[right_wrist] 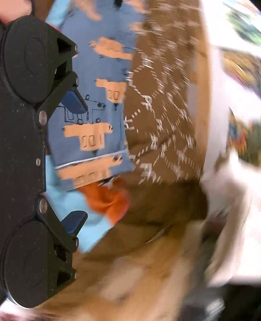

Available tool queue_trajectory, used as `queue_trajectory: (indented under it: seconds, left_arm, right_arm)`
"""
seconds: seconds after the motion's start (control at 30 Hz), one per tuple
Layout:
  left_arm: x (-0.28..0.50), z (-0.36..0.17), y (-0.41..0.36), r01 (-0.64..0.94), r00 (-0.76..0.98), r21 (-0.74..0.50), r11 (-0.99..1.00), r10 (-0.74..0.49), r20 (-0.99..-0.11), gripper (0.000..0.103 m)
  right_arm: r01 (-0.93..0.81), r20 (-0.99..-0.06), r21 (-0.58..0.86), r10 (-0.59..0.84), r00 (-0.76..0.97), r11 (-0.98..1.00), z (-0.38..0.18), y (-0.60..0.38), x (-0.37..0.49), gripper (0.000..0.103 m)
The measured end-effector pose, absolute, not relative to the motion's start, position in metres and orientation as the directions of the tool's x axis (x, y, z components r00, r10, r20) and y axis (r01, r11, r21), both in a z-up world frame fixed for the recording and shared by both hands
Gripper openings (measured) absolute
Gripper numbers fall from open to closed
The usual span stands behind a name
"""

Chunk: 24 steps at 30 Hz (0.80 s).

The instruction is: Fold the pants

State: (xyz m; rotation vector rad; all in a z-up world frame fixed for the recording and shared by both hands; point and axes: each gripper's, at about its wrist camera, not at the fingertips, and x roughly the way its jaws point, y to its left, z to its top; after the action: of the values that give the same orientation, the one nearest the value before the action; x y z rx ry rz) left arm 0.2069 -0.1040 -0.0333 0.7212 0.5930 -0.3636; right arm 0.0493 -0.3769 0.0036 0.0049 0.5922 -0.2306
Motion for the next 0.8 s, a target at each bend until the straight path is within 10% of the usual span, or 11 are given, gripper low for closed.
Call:
queue_trajectory:
  seconds: [0.33, 0.8]
  left_arm:
    - [0.238, -0.018, -0.267, 0.737, 0.641, 0.381, 0.558, -0.399, -0.656, 0.089]
    - [0.27, -0.076, -0.31, 0.724, 0.6, 0.376, 0.578, -0.261, -0.756, 0.097]
  right_arm:
    - [0.209, -0.585, 0.268, -0.013, 0.811, 0.941, -0.02, -0.409, 0.049, 0.097]
    - [0.185, -0.587, 0.233, -0.014, 0.81, 0.955, -0.026, -0.405, 0.052, 0.094]
